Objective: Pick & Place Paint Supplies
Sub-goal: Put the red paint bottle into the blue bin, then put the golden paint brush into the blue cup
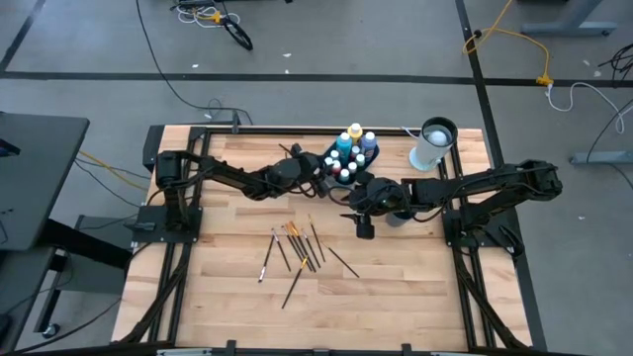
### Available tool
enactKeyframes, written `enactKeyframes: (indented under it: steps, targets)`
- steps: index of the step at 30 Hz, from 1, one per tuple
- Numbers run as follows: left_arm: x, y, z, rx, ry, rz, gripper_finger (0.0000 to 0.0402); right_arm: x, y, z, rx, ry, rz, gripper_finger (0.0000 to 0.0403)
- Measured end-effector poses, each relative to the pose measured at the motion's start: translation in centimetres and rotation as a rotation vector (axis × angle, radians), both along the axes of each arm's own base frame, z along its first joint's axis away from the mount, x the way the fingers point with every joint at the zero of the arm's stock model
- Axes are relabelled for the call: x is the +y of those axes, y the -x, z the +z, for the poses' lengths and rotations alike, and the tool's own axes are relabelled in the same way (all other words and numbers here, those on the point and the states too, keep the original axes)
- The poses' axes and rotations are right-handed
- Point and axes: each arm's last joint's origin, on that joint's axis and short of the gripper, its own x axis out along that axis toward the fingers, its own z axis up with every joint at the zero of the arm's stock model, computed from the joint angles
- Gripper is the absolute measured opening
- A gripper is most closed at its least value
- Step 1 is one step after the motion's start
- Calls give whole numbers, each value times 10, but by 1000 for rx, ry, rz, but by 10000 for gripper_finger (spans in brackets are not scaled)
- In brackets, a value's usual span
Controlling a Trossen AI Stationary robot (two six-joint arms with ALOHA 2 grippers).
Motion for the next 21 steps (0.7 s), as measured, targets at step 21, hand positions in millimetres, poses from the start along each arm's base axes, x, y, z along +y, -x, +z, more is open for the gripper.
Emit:
enactKeyframes:
  steps: [21]
  targets:
    - [-52, 61, 129, -60, -86, -137, 165, 58, -28, -50, -18, -234, -52, 215]
